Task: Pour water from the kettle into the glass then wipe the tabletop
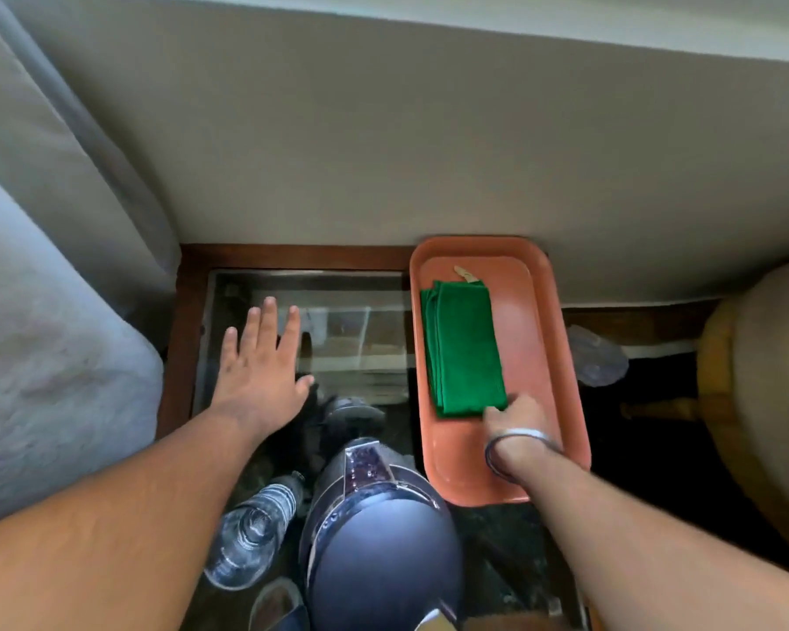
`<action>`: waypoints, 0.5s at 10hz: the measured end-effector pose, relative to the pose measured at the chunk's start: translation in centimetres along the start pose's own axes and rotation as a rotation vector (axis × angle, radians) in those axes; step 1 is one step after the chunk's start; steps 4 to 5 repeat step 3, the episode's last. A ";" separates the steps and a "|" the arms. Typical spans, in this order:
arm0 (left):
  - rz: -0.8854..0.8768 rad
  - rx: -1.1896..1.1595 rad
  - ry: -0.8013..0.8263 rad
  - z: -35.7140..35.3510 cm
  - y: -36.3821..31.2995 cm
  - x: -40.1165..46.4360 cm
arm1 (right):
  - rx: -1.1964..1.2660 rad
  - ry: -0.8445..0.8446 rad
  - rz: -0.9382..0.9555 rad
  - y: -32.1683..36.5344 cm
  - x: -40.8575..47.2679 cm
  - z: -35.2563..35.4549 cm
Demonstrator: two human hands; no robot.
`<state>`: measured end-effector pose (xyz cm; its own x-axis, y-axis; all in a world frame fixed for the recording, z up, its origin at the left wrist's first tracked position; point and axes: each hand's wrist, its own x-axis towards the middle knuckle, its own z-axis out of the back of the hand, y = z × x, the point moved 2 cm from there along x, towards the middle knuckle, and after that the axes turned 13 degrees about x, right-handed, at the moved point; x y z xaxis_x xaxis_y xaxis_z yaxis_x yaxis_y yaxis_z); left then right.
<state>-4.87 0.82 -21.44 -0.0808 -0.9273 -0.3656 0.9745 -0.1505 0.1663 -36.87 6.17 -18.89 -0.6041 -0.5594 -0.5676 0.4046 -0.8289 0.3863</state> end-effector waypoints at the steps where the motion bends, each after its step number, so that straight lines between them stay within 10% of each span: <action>1: -0.016 0.014 0.016 -0.2 0.0 -0.4 | -0.398 -0.082 0.555 2.0 0.3 -1.0; 3: -0.017 0.063 0.022 1.7 -0.4 -0.3 | -0.592 0.295 0.625 6.4 3.1 -3.9; 5: -0.017 0.063 0.022 1.7 -0.4 -0.3 | -0.592 0.295 0.625 6.4 3.1 -3.9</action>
